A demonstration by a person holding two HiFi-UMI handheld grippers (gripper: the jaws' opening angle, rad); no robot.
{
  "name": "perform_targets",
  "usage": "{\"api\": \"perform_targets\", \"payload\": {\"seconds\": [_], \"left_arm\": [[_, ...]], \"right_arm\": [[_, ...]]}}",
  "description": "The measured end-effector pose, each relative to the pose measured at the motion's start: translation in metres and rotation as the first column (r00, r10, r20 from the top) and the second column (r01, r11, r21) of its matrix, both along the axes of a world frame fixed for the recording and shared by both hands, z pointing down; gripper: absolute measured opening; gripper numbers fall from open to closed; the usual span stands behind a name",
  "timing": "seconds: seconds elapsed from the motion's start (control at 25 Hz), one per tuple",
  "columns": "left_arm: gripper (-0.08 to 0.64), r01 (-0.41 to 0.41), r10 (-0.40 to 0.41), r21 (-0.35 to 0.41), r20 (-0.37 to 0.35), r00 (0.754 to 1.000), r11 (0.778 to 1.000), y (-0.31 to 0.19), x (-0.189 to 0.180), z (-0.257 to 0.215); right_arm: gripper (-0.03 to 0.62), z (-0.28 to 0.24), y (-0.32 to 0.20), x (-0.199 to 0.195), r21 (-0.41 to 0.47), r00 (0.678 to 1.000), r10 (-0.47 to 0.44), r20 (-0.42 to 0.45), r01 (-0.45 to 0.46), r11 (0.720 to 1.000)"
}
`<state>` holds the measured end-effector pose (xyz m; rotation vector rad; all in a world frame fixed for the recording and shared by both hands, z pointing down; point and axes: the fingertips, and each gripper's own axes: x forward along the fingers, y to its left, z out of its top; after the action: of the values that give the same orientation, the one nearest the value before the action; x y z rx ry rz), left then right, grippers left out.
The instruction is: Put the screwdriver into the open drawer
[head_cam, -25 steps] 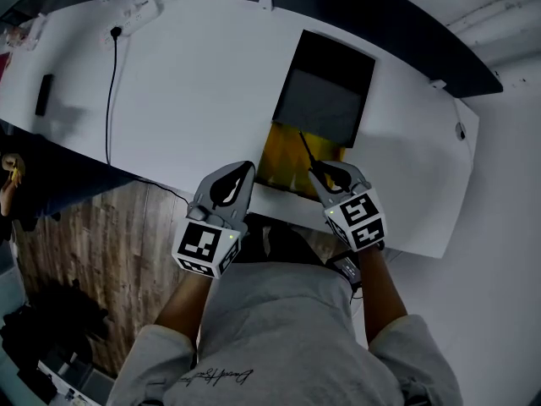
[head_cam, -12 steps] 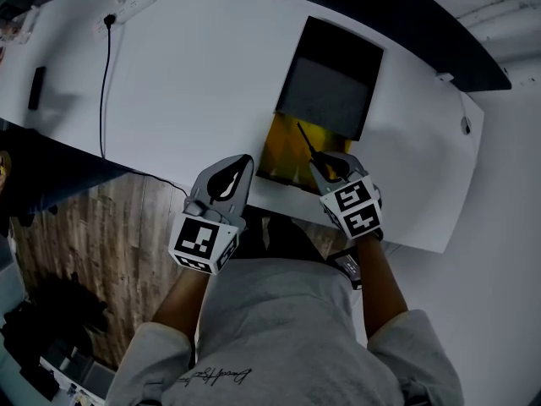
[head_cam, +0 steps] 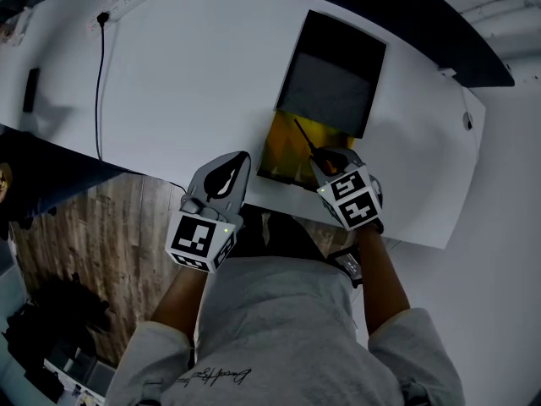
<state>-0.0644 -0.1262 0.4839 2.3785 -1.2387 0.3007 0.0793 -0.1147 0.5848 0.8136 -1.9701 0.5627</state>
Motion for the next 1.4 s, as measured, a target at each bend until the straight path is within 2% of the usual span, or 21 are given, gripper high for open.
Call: {"api": "perform_targets", "payload": {"seconds": [0.8,1.4], "left_arm": [[-0.002,-0.019,0.019,-0.022,-0.007,1.0,1.0,-0.015,-0.008,0.013],[-0.001,-0.029,0.029,-0.029,-0.001,1.0,0.999,-0.014,-0.007,0.018]], "right_arm": [[0.095,0.034,-0.002,-0.001,-0.151,0.993,-0.037,-0.116,0.019,0.988],[0.097,0.049,-0.004,-0.003,-0.199,0.982,-0.067,-0.177,0.031,0.98]]}}
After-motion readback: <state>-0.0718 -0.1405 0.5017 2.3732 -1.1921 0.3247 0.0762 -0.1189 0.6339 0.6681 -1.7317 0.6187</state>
